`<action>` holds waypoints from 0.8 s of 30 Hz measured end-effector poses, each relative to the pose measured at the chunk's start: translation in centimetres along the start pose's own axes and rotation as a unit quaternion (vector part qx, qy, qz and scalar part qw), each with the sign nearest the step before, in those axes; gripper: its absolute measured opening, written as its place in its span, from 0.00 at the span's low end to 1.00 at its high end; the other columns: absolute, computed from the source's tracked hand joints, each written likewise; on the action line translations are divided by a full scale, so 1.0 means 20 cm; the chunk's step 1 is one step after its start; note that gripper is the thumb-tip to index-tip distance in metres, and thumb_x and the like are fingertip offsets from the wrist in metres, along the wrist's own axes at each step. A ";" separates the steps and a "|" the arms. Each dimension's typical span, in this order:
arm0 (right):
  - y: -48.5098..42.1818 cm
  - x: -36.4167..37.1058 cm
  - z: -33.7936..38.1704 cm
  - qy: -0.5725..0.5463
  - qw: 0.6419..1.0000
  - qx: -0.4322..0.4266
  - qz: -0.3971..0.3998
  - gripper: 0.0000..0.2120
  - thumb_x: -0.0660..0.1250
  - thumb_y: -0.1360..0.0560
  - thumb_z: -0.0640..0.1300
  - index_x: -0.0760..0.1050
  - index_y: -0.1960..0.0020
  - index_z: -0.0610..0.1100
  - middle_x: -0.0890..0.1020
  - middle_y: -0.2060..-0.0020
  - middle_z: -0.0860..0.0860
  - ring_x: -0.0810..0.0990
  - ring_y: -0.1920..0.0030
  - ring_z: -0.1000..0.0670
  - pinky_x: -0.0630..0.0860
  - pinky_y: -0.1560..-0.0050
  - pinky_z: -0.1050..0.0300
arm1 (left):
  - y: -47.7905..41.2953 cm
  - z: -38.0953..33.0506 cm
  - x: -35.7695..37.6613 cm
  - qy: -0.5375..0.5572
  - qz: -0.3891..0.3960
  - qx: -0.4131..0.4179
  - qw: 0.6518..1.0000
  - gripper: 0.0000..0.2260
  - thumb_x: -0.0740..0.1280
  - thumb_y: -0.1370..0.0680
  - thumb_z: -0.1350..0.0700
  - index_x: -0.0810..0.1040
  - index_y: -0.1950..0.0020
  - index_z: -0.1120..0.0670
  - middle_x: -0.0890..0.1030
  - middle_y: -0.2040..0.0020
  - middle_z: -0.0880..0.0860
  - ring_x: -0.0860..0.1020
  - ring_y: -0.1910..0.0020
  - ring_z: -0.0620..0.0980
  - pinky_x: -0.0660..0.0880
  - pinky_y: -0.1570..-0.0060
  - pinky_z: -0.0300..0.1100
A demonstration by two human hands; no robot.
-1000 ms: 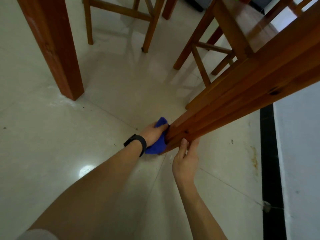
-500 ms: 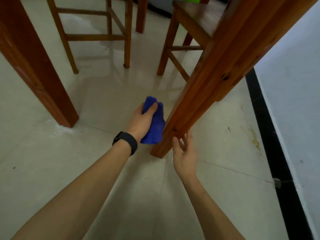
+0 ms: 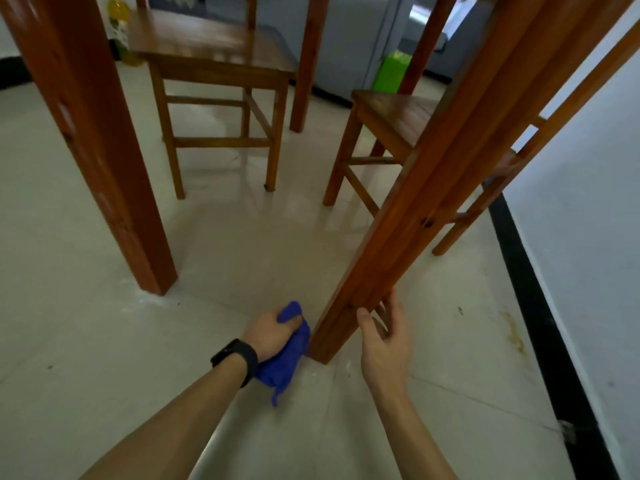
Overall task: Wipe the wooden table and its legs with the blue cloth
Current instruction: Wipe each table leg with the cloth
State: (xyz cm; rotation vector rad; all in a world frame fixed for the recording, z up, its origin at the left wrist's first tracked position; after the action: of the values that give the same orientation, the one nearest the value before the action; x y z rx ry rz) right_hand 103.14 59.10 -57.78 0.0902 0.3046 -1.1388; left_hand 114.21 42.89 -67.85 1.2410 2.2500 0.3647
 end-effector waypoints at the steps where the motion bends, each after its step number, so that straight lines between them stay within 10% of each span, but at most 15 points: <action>1: 0.01 0.00 0.02 0.001 1.000 -0.014 0.000 0.31 0.68 0.21 0.45 0.60 0.23 0.55 0.72 0.31 0.60 0.72 0.34 0.59 0.71 0.32 0.54 | 0.01 -0.08 -0.06 0.045 -0.044 0.018 0.998 0.10 0.63 0.19 0.43 0.77 0.46 0.47 0.83 0.45 0.54 0.80 0.48 0.54 0.75 0.41 0.52; 6: 0.02 0.01 0.11 0.011 0.998 -0.056 0.003 0.38 0.69 0.23 0.42 0.53 0.22 0.60 0.65 0.36 0.79 0.68 0.33 0.68 0.68 0.36 0.68 | 0.20 -0.72 -0.24 0.256 -0.141 0.202 0.935 0.04 0.63 0.19 0.42 0.74 0.49 0.39 0.82 0.49 0.46 0.80 0.50 0.46 0.78 0.47 0.45; 11: 0.02 -0.01 0.12 -0.008 0.998 -0.064 0.016 0.34 0.67 0.22 0.38 0.56 0.23 0.60 0.68 0.35 0.76 0.69 0.33 0.68 0.73 0.40 0.68 | 0.30 -0.93 -0.06 0.223 -0.172 0.316 0.906 0.09 0.61 0.20 0.39 0.76 0.46 0.40 0.82 0.55 0.44 0.82 0.56 0.42 0.79 0.53 0.39; 17: 0.06 0.00 0.01 -0.013 0.999 0.019 0.028 0.25 0.63 0.19 0.46 0.61 0.24 0.54 0.73 0.37 0.66 0.74 0.41 0.64 0.73 0.55 0.76 | 0.11 -0.22 0.05 0.206 -0.045 0.044 0.977 0.14 0.65 0.21 0.40 0.78 0.44 0.48 0.84 0.49 0.54 0.83 0.52 0.50 0.80 0.47 0.48; 24: 0.31 0.35 -0.31 -0.102 0.951 0.266 0.125 0.18 0.61 0.19 0.55 0.70 0.33 0.49 0.79 0.41 0.49 0.80 0.46 0.50 0.77 0.48 0.52 | 0.22 0.00 -0.34 0.315 -0.076 -0.080 0.943 0.19 0.64 0.20 0.41 0.77 0.39 0.54 0.85 0.54 0.57 0.83 0.57 0.56 0.79 0.57 0.47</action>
State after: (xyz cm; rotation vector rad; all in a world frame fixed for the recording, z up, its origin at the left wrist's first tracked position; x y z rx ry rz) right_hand 110.23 56.98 -66.17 0.4708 -0.2013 -0.9425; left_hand 120.17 39.61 -63.60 0.9407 2.7471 0.9779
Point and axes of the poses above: each hand's wrist, its own y-axis away from the middle knuckle, its own x-axis out of the palm, z = x × y, the point moved 7 cm from there along -y, towards the middle knuckle
